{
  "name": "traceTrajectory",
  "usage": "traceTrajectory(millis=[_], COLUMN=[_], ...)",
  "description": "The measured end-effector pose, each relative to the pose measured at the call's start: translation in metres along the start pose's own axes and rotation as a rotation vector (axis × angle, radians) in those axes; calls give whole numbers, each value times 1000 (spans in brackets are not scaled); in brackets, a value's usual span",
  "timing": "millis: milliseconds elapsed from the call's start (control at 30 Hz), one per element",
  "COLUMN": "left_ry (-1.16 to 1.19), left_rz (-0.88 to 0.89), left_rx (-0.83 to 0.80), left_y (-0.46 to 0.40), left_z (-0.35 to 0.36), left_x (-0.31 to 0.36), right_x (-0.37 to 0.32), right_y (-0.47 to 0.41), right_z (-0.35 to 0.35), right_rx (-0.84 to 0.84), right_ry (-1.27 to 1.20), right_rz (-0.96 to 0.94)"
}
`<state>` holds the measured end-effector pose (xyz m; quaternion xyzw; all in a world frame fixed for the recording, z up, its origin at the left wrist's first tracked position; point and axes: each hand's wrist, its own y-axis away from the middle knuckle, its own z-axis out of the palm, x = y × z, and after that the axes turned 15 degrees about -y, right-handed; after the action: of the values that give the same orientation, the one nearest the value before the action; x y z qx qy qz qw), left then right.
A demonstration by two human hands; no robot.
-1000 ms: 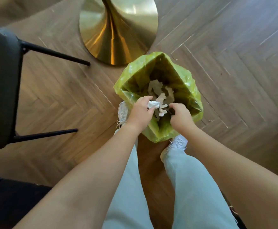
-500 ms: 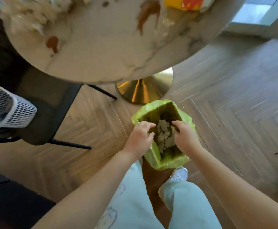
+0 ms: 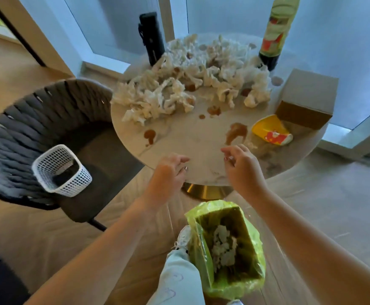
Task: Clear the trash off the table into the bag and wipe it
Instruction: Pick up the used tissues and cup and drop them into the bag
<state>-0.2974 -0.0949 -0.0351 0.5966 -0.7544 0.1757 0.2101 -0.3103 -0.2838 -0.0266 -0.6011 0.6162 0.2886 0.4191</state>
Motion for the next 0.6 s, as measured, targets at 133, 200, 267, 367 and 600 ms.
traceTrajectory(millis=[133, 200, 267, 367, 600], left_ry=[-120, -175, -205, -237, -391], left_rz=[-10, -22, -50, -85, 22], left_rx=[45, 40, 24, 45, 99], left_y=[-69, -101, -129, -167, -215], left_z=[-18, -21, -20, -16, -8], left_x=[-24, -40, -54, -68, -86], right_x=[-10, -9, -5, 3, 13], right_y=[-55, -85, -114, -159, -229], right_z=[15, 26, 40, 64, 111], right_rx=[-2, -18, -43, -113, -208], right_ry=[17, 37, 65, 133, 214], right_rz=[-10, 2, 8, 58, 79])
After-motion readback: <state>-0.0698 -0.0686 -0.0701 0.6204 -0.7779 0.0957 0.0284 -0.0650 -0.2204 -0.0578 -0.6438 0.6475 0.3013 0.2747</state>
